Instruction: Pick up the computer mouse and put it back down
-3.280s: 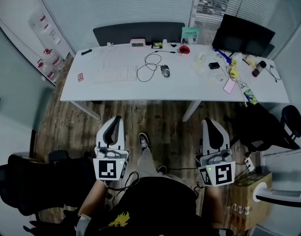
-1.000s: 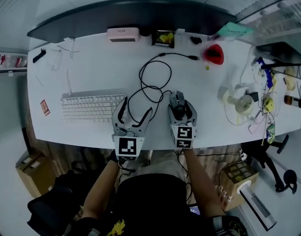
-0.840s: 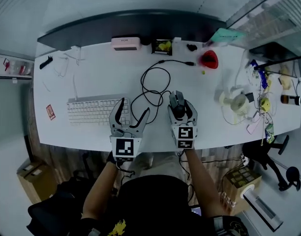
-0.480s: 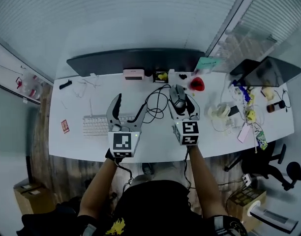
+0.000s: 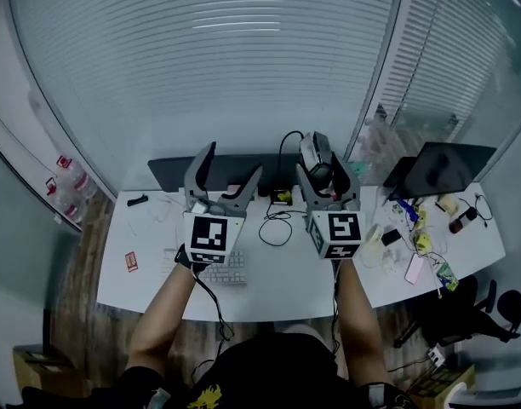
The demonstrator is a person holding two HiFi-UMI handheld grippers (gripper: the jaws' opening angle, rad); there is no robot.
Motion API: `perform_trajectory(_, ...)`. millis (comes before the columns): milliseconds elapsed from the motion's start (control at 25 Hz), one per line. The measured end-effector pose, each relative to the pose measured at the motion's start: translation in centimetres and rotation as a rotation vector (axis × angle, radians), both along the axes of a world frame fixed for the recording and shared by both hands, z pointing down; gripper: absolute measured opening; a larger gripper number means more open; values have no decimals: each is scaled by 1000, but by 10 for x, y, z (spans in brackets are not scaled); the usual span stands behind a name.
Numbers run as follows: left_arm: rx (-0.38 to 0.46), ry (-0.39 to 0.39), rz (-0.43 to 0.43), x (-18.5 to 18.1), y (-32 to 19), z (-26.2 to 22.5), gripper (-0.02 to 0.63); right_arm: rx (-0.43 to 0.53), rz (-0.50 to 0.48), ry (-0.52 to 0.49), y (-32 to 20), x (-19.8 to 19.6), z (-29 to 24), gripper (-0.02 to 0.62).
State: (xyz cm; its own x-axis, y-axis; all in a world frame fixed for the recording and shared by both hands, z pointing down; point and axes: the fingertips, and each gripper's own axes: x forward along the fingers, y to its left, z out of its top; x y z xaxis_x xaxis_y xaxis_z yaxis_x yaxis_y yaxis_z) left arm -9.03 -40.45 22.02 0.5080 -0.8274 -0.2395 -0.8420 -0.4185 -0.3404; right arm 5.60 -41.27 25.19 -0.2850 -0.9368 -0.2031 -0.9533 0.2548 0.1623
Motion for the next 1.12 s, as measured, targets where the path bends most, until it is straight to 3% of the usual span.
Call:
perform_trajectory(200, 0, 15, 20, 7, -8, -7, 383, 26, 5, 16, 2, 4, -14, 303)
perform_trajectory(360, -46, 4, 28, 17, -33, 20, 383, -36, 7, 25, -24, 12, 10, 304)
perform_trajectory(480, -80, -64, 2, 26, -59, 60, 383, -121, -4, 23, -48, 18, 52, 304)
perform_trajectory(840, -362, -88, 12, 76, -110, 252, 383, -521, 13, -16, -91, 61, 277, 304)
perform_trajectory(1120, -597, -140, 31, 100, -86, 429, 383, -840, 31, -25, -50, 78, 474, 304)
